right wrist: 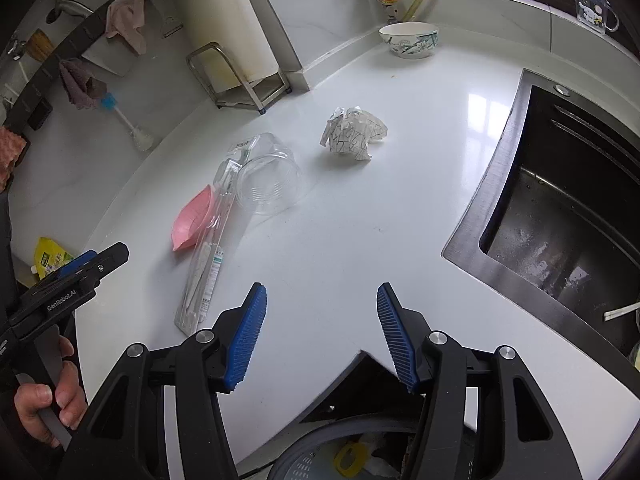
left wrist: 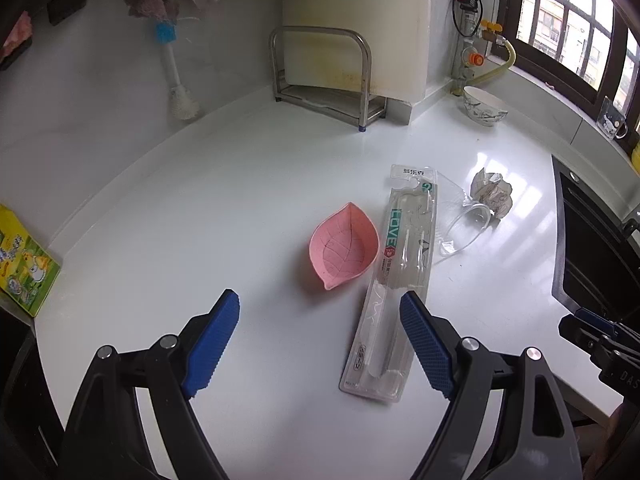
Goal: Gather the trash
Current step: 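Move both tools back toward the remaining trash on the counter, then grasp the crumpled paper with the right tool while the left tool grasps the pink dish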
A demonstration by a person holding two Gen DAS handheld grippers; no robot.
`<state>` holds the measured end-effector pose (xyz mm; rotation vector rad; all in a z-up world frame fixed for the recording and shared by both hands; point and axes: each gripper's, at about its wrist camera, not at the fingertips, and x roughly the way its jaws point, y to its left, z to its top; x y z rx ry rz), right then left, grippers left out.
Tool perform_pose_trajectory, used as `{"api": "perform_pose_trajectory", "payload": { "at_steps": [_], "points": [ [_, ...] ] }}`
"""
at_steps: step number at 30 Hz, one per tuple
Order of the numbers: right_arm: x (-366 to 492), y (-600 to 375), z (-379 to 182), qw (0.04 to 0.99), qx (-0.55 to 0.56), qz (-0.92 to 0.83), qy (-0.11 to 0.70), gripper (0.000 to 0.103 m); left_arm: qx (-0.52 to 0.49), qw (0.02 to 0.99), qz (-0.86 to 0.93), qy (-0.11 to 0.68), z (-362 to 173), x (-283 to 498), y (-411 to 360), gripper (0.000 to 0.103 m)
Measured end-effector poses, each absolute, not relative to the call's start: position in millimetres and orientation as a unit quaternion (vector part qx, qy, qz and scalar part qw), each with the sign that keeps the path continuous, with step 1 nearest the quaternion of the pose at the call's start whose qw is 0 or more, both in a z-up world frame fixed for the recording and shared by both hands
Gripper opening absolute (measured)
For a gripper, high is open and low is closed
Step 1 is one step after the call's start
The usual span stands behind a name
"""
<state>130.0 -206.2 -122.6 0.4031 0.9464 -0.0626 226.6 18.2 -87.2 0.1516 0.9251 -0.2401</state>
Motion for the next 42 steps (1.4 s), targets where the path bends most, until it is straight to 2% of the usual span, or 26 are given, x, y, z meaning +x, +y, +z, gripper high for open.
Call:
{"api": "perform_pose_trajectory", "payload": {
  "at_steps": [14, 28, 33, 42],
  "points": [
    [159.0, -206.9, -136.4, 0.858, 0.212, -0.064, 0.463, 0.055, 0.090, 0.862, -0.152, 0.474, -132.5, 282.0, -3.2, 0.082],
    [169.2, -201.1, -138.6, 0.857, 0.209, -0.068, 0.466, 0.055, 0.088, 0.855, -0.154, 0.488, -150.9, 295.7, -0.4, 0.082],
    [172.1, -202.1, -139.7, 0.857, 0.212, -0.067, 0.465, 0.055, 0.093, 0.855, -0.155, 0.486, -152.9, 298.5, -3.3, 0.086],
    [181.2, -205.4, -142.3, 0.859, 0.210, -0.071, 0.461, 0.055, 0.100, 0.856, -0.151, 0.483, -159.0, 307.0, -7.3, 0.088]
  ]
}}
